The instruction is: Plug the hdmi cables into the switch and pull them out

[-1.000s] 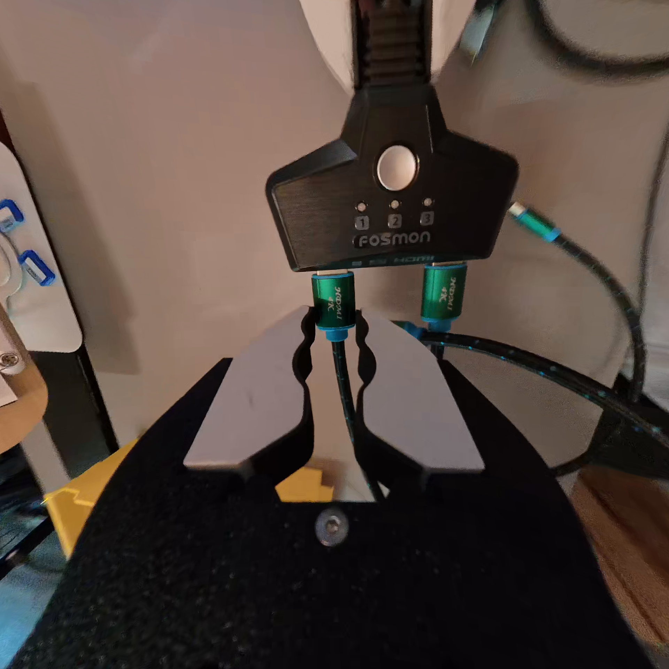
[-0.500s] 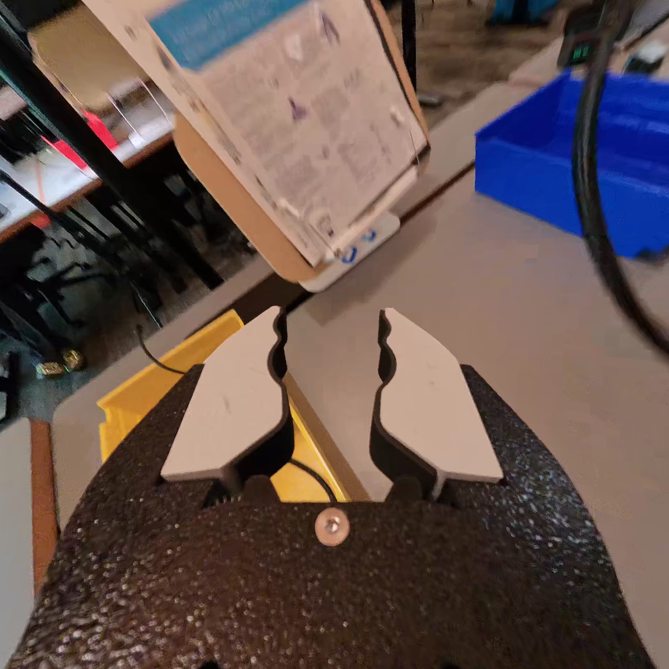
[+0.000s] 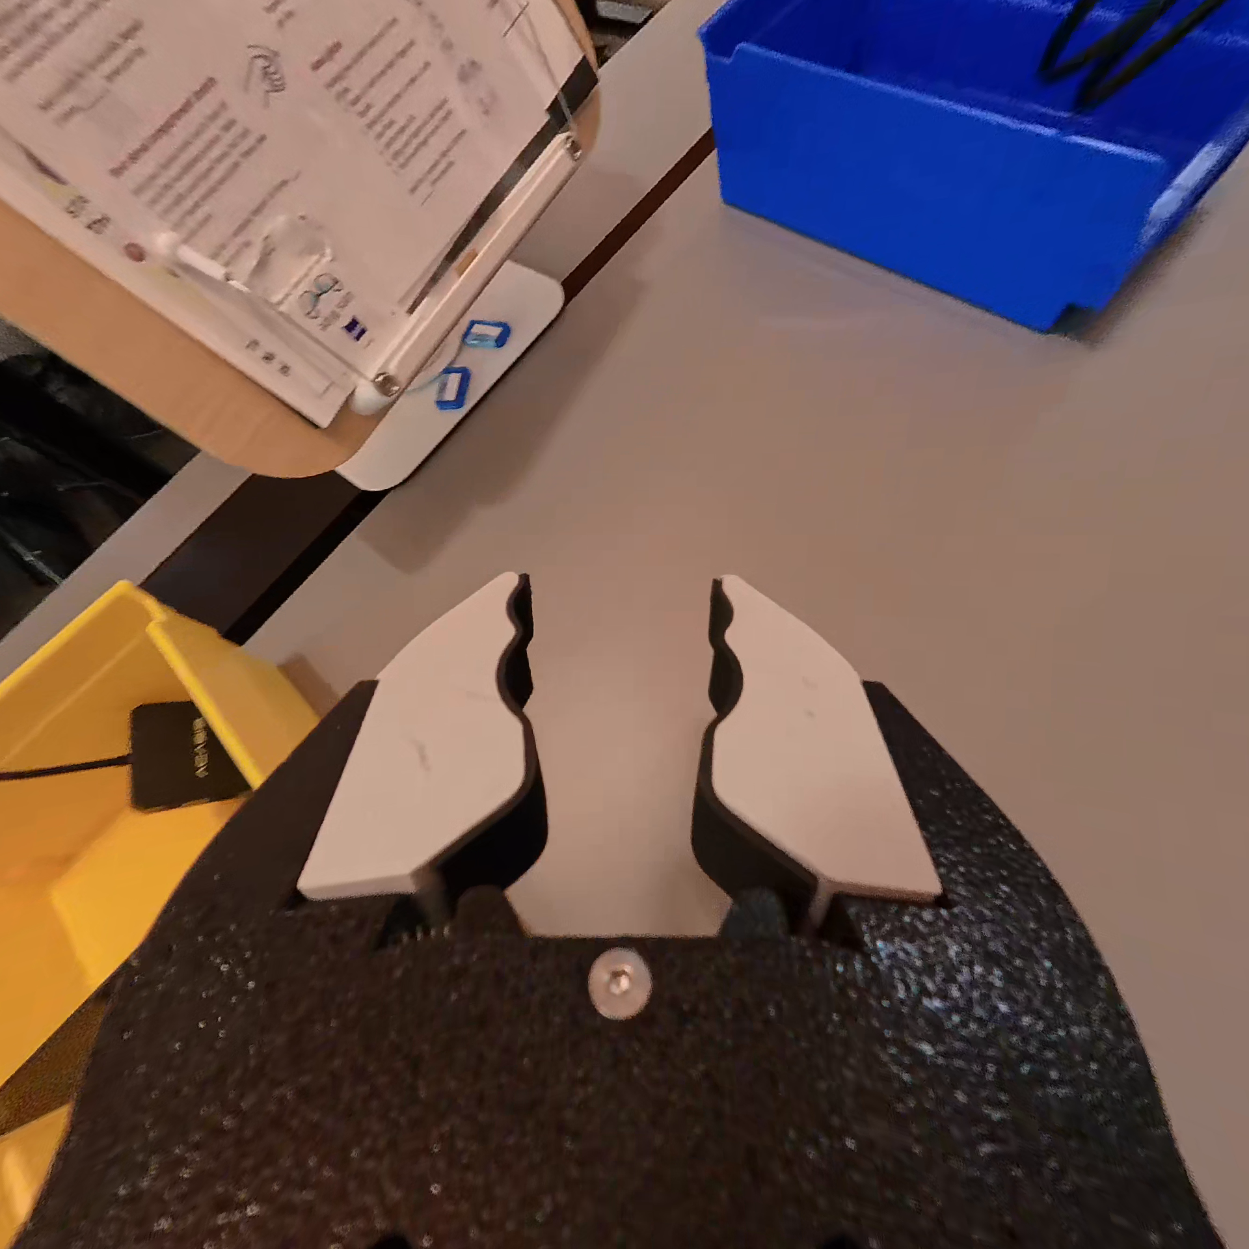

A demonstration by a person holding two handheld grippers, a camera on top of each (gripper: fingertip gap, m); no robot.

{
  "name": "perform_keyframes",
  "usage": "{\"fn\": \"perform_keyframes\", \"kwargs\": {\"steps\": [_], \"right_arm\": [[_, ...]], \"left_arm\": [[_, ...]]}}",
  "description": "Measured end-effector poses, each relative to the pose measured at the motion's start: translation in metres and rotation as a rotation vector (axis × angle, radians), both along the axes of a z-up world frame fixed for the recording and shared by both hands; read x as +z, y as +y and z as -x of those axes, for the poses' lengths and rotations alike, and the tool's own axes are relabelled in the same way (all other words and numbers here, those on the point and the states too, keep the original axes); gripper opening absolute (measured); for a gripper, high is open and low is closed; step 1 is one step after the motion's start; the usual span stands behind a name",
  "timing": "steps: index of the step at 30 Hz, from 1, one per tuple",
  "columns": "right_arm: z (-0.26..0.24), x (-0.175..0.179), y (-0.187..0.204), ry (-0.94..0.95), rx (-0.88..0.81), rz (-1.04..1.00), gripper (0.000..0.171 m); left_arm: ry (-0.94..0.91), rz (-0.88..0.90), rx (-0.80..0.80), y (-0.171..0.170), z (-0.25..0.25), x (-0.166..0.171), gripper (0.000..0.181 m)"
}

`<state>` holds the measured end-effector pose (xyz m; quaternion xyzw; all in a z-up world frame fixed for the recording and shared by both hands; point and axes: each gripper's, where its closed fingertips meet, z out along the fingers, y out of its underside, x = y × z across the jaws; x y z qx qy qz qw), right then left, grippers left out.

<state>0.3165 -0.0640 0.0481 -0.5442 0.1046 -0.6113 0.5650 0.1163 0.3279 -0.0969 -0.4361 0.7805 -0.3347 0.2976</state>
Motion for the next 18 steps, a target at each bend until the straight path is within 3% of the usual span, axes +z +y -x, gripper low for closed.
{"fn": "perform_keyframes", "kwargs": {"steps": [1,5,10,14,18], "right_arm": [[-0.003,-0.018,0.0,0.0,-0.058,-0.001,0.022],[-0.007,-0.077,0.003,0.033,-0.227,0.142,0.022],[0.004,-0.114,0.001,0.062,-0.32,0.394,0.022],[-0.003,-0.163,-0.015,0.278,-0.395,0.618,0.023],[0.0,-0.175,-0.005,0.269,-0.375,0.784,0.028]], "left_arm": [[0.003,0.015,-0.01,-0.005,-0.001,-0.002,0.05],[0.028,0.01,-0.032,-0.016,0.002,-0.01,0.05],[0.055,-0.022,-0.018,-0.004,0.014,-0.019,0.049],[0.088,0.034,0.016,0.005,0.018,-0.03,0.049],[0.115,0.058,0.016,0.002,0.019,-0.042,0.049]]}}
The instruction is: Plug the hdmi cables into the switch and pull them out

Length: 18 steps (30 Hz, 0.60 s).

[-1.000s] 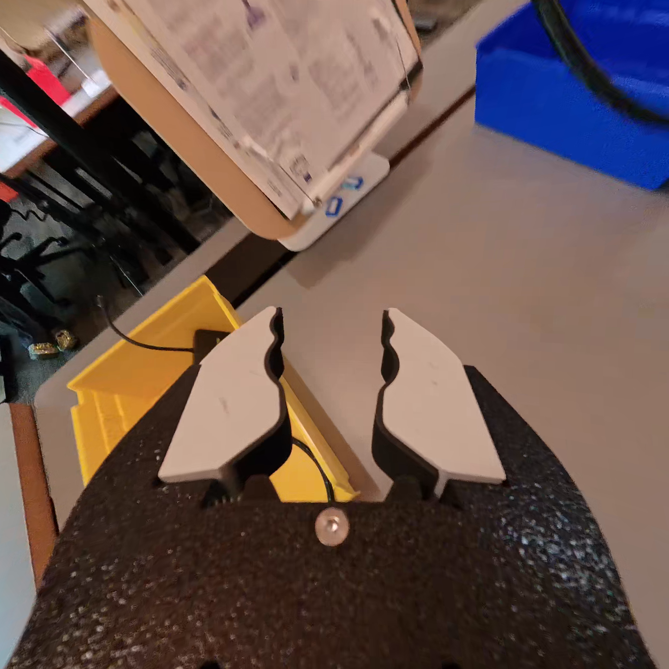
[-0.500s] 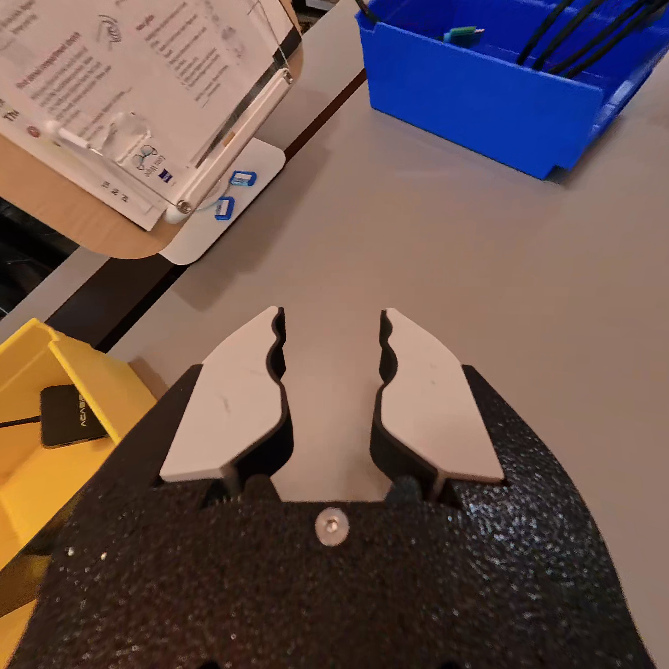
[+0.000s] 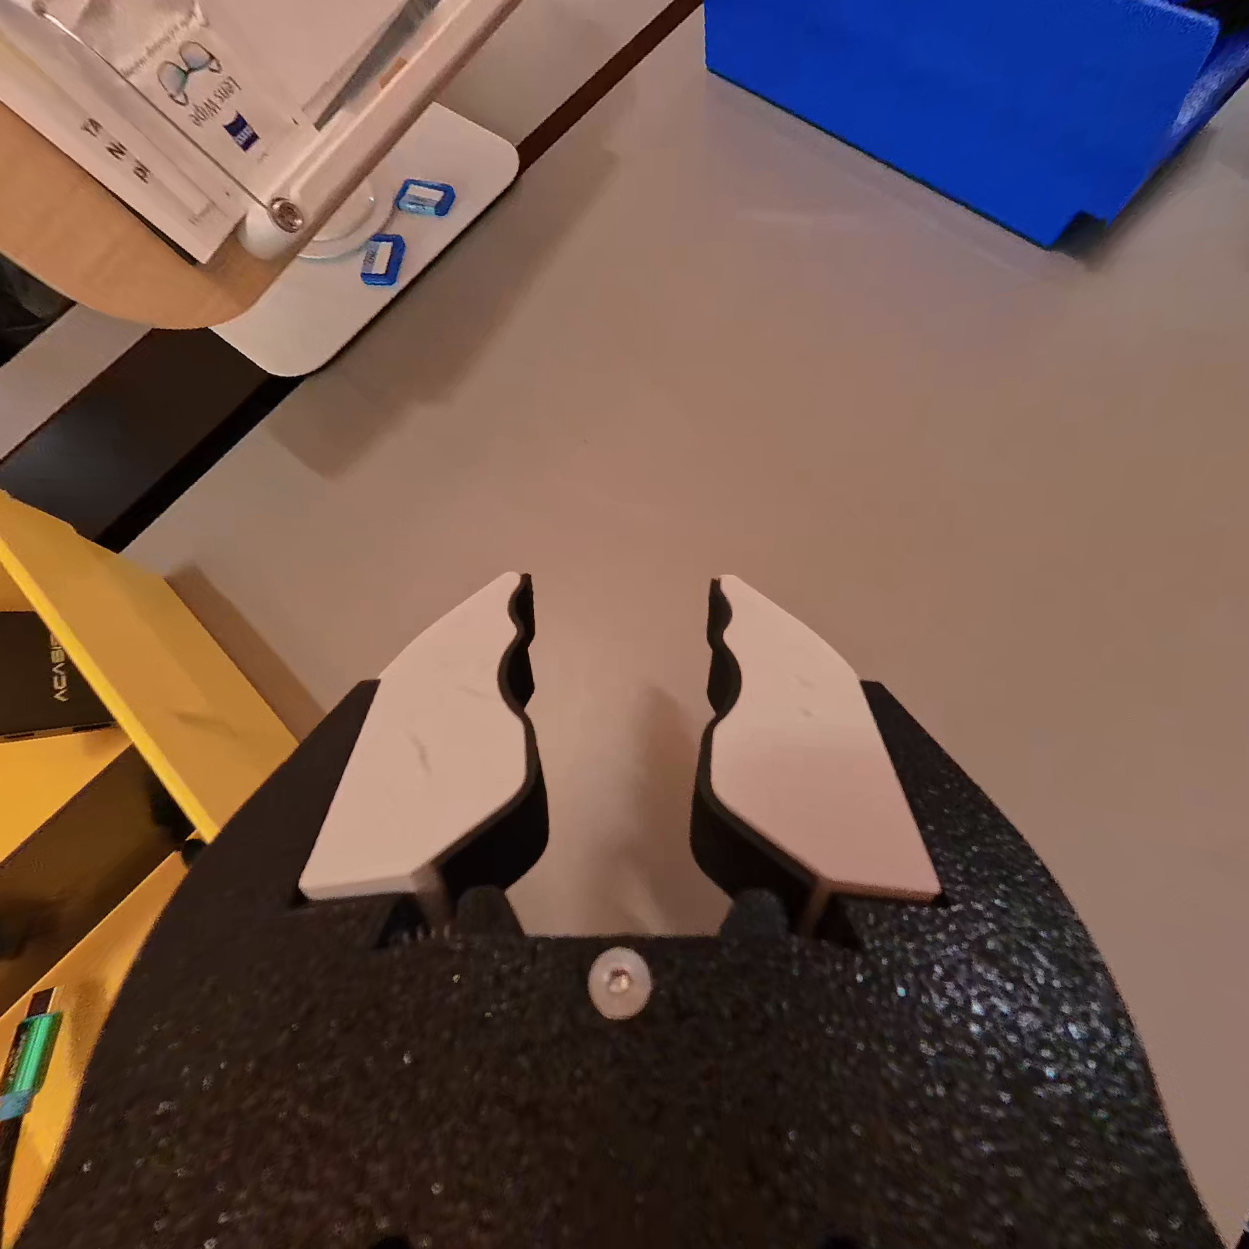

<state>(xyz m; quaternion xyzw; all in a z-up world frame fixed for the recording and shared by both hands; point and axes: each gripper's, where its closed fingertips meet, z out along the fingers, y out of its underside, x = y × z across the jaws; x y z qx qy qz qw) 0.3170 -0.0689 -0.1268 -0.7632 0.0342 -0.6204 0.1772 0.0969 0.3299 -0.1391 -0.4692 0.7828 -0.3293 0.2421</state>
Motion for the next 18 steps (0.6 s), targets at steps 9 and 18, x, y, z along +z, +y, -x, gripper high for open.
{"fn": "perform_keyframes", "kwargs": {"steps": [9,18], "right_arm": [[-0.013,-0.044,0.027,0.269,0.025,0.027,0.044],[-0.002,0.0,0.012,0.136,0.059,-0.226,0.049]], "left_arm": [[0.01,0.018,-0.032,-0.018,0.0,-0.008,0.049],[0.009,0.032,0.02,-0.001,0.01,-0.007,0.05]]}}
